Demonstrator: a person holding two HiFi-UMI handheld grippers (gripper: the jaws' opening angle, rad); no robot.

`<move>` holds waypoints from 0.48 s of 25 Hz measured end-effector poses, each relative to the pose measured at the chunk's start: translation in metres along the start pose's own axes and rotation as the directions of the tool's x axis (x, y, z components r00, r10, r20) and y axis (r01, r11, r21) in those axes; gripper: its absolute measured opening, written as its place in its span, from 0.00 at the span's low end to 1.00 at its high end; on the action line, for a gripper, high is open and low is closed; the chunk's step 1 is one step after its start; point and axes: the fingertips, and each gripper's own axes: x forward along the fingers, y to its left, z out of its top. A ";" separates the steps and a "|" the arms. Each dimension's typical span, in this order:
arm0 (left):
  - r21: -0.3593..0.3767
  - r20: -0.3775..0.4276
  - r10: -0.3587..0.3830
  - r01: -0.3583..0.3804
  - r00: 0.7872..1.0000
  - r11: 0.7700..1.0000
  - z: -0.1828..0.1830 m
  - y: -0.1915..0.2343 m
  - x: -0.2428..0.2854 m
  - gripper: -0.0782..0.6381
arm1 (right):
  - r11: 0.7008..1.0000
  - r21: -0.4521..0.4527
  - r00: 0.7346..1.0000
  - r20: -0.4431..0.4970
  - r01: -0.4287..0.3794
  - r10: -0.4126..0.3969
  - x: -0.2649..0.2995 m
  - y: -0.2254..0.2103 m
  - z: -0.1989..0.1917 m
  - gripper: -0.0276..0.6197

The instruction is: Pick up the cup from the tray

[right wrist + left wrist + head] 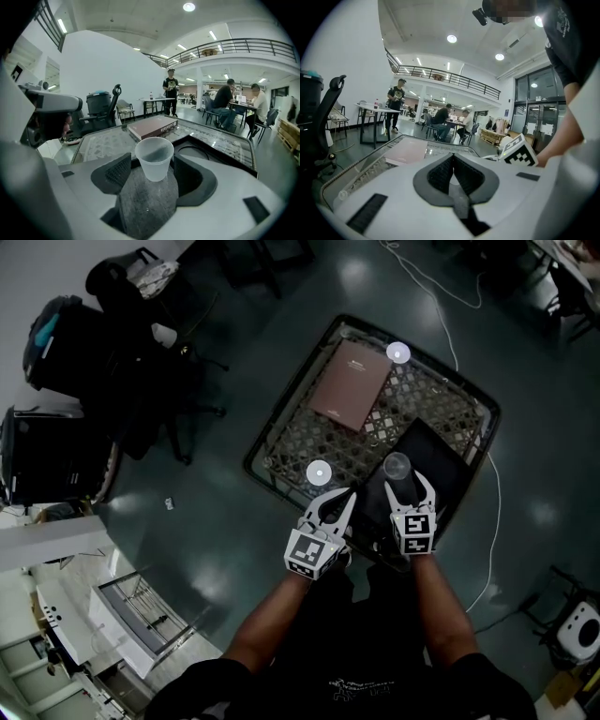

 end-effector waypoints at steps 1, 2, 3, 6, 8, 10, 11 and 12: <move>-0.002 0.000 0.002 -0.002 1.000 1.000 -0.001 0.000 0.000 0.12 | 1.000 0.003 1.000 -0.005 0.000 0.000 0.004 -0.001 -0.002 0.46; -0.003 0.000 0.003 -0.003 1.000 1.000 -0.001 0.001 -0.001 0.12 | 1.000 0.007 1.000 -0.012 -0.003 0.003 0.008 -0.002 -0.004 0.47; -0.004 0.001 0.007 -0.007 1.000 1.000 -0.002 0.001 -0.001 0.12 | 1.000 0.012 1.000 -0.019 -0.008 0.008 0.012 -0.002 -0.006 0.49; -0.004 -0.002 0.024 -0.024 1.000 1.000 -0.005 0.006 -0.002 0.12 | 0.999 0.018 0.999 -0.044 -0.026 0.027 0.028 0.000 -0.013 0.55; -0.013 -0.001 0.035 -0.035 0.999 0.999 -0.006 0.009 -0.002 0.12 | 0.999 0.018 0.998 -0.049 -0.032 0.033 0.035 0.000 -0.012 0.55; -0.022 0.001 0.043 -0.043 0.999 0.999 -0.006 0.010 -0.003 0.12 | 0.999 0.018 0.998 -0.056 -0.038 0.039 0.040 0.000 -0.012 0.55; -0.024 0.001 0.045 -0.045 0.999 0.999 -0.006 0.011 -0.003 0.12 | 0.999 0.019 0.997 -0.059 -0.040 0.041 0.042 0.000 -0.013 0.55; -0.025 -0.001 0.048 -0.048 0.999 0.999 -0.007 0.012 -0.004 0.12 | 0.999 0.020 0.997 -0.062 -0.040 0.042 0.044 -0.001 -0.013 0.55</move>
